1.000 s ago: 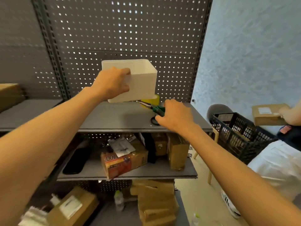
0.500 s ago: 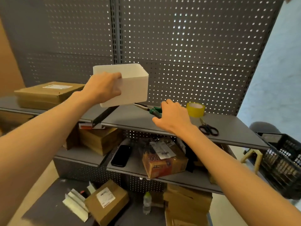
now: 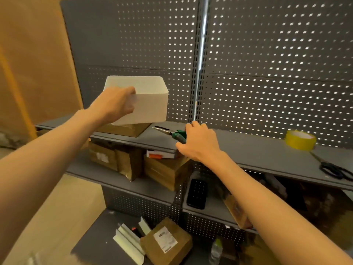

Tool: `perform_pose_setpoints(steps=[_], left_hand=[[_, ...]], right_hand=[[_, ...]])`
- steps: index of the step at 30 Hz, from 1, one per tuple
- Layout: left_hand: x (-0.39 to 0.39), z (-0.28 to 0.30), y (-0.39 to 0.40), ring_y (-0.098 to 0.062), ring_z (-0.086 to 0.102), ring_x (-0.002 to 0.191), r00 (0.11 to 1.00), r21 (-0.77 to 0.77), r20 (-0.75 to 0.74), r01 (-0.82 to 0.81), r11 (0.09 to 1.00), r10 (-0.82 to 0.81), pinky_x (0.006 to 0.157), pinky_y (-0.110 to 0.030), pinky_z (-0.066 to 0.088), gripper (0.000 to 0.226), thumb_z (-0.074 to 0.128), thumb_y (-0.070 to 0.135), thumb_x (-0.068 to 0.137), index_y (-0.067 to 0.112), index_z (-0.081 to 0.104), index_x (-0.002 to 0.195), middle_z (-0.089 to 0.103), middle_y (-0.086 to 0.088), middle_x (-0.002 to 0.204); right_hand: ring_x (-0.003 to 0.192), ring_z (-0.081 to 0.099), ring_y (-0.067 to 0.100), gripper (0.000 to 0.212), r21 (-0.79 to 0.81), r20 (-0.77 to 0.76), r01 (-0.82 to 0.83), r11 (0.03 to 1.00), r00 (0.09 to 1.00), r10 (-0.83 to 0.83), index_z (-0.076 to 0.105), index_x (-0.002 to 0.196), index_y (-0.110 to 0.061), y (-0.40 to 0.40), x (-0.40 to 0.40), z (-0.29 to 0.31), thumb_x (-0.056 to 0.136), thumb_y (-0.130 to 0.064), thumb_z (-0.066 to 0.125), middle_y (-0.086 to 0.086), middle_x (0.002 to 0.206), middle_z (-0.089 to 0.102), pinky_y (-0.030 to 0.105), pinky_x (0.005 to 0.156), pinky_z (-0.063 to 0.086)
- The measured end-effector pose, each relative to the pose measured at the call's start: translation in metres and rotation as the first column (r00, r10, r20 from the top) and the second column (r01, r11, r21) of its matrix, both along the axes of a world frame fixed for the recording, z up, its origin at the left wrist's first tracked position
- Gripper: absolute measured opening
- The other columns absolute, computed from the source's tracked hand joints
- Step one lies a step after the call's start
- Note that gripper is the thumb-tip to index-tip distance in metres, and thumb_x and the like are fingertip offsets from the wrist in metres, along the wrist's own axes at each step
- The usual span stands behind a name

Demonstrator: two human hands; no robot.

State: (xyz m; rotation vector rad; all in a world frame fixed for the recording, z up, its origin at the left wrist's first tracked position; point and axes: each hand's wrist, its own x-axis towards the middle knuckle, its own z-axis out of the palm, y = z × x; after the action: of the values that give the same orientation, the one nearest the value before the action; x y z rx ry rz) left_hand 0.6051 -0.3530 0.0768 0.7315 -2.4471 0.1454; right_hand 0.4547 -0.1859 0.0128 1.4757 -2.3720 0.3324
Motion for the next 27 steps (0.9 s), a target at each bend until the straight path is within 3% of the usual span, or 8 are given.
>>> perform_pose_setpoints(steps=[6, 21, 27], left_hand=[[0.039, -0.009, -0.058, -0.034, 0.056, 0.103, 1.0, 0.021, 0.02, -0.003, 1.0, 0.002, 0.084, -0.04, 0.047, 0.026, 0.058, 0.013, 0.088, 0.007, 0.052, 0.113, 0.059, -0.019, 0.117], [0.069, 0.0, -0.195, -0.036, 0.052, 0.103, 0.998, 0.01, -0.026, -0.064, 0.998, 0.064, 0.083, -0.04, 0.043, 0.024, 0.059, 0.011, 0.087, 0.002, 0.052, 0.108, 0.057, -0.022, 0.114], [0.078, 0.02, -0.264, -0.036, 0.051, 0.099, 0.996, -0.062, 0.004, -0.091, 0.994, 0.091, 0.069, -0.034, 0.034, 0.023, 0.06, 0.01, 0.086, -0.001, 0.051, 0.104, 0.057, -0.023, 0.11]], right_hand=[[0.11, 0.047, 0.029, 0.049, 0.002, 0.003, -0.048, 0.999, 0.999, 0.048, 0.049, 0.115, -0.01, -0.063, 0.031, -0.005, 0.085, -0.048, 0.051, 0.009, 0.119, 0.05, 0.04, 0.086, 0.041], [0.112, 0.046, 0.03, 0.052, -0.02, -0.042, -0.102, 0.995, 0.994, 0.101, 0.049, 0.12, -0.009, -0.216, 0.056, 0.01, 0.084, -0.047, 0.051, 0.009, 0.123, 0.05, 0.041, 0.088, 0.04], [0.108, 0.047, 0.028, 0.047, -0.09, -0.028, -0.144, 0.985, 0.989, 0.142, 0.05, 0.116, -0.011, -0.292, 0.06, 0.028, 0.086, -0.046, 0.05, 0.008, 0.118, 0.05, 0.035, 0.077, 0.036]])
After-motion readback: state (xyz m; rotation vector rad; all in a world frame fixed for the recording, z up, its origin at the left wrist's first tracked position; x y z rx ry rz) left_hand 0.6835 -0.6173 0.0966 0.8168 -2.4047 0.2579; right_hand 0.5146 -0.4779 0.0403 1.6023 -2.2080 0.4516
